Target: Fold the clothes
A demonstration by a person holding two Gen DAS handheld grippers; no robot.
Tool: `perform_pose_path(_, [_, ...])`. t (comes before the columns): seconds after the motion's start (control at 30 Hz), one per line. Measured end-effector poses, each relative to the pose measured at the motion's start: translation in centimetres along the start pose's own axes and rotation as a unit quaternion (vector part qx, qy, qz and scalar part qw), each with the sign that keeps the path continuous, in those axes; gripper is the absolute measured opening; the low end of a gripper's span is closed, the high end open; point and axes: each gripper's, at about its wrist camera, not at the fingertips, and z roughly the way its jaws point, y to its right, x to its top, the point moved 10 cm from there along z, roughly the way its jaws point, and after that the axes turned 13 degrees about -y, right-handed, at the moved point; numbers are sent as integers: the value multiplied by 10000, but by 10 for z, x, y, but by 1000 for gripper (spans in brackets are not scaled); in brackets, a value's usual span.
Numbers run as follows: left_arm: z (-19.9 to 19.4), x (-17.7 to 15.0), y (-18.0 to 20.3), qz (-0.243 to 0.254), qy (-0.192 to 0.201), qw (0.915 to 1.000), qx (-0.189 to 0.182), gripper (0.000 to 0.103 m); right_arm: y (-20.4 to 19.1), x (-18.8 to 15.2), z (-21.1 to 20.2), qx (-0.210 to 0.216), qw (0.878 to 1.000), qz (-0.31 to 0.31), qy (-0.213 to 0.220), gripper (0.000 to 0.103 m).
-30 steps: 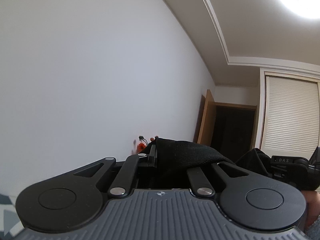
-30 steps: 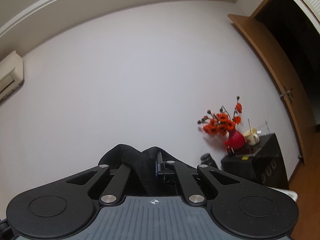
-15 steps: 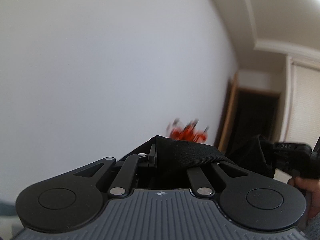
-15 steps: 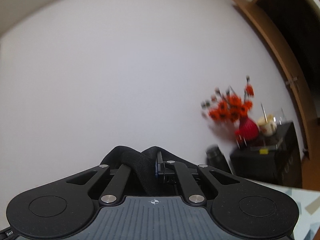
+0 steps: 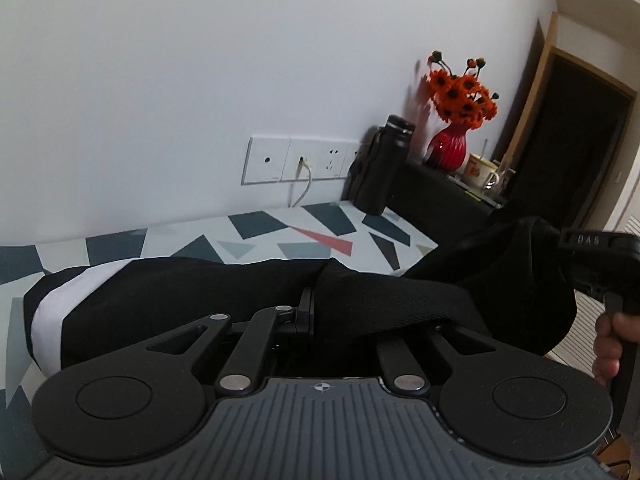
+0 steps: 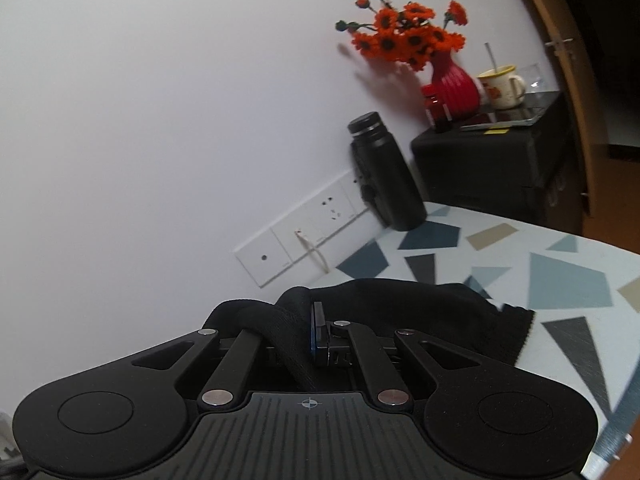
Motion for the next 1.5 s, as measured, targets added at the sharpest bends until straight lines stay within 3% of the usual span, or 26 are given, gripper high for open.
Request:
perform_pose_path(0.2, [-1, 29, 10, -284, 125, 9990, 326, 6, 23, 22, 7, 472, 9981, 376, -134, 3])
perform_pose_path(0.43, [-2, 33, 8, -548, 308, 9943, 864, 6, 39, 55, 44, 750, 9960, 234, -425, 3])
perform_pose_path(0.53, [3, 34, 13, -587, 267, 9924, 1048, 6, 40, 64, 62, 867, 9947, 186, -517, 3])
perform_pose_path(0.7, [17, 43, 30, -534, 195, 9917, 1151, 6, 27, 85, 73, 1036, 9944, -132, -189, 3])
perform_pose_path(0.8, [44, 37, 36, -295, -117, 9922, 1206, 6, 27, 97, 88, 1008, 9942, -321, -185, 3])
perform_pose_path(0.87, [73, 26, 27, -285, -479, 9884, 1416, 14, 36, 98, 109, 752, 9959, -385, -321, 5])
perform_pose_path(0.9, [87, 21, 22, -280, -660, 9858, 1520, 18, 42, 96, 120, 579, 9966, -415, -404, 13])
perform_pose_path(0.93, [100, 16, 18, -275, -841, 9828, 1623, 33, 50, 93, 130, 336, 9973, -412, -500, 20])
perform_pose_path(0.97, [109, 10, 11, -252, -999, 9785, 1787, 55, 58, 89, 137, 92, 9977, -336, -574, 43])
perform_pose_path(1.0, [116, 4, 3, -221, -1146, 9733, 1976, 66, 67, 84, 142, -136, 9976, -228, -634, 67])
perform_pose_path(1.03, [116, 0, -1, -201, -1192, 9708, 2071, 79, 73, 78, 144, -285, 9970, -127, -702, 79])
perform_pose_path(1.07, [112, -3, -4, -187, -1195, 9696, 2126, 86, 78, 71, 143, -385, 9962, -31, -776, 79])
perform_pose_path(1.17, [100, -12, -10, -145, -1211, 9668, 2244, 93, 86, 51, 130, -455, 9944, 46, -956, 87])
perform_pose_path(1.5, [71, -67, -28, -507, -1479, 9678, 1972, 98, 94, -3, 40, -446, 9951, -95, -873, 89])
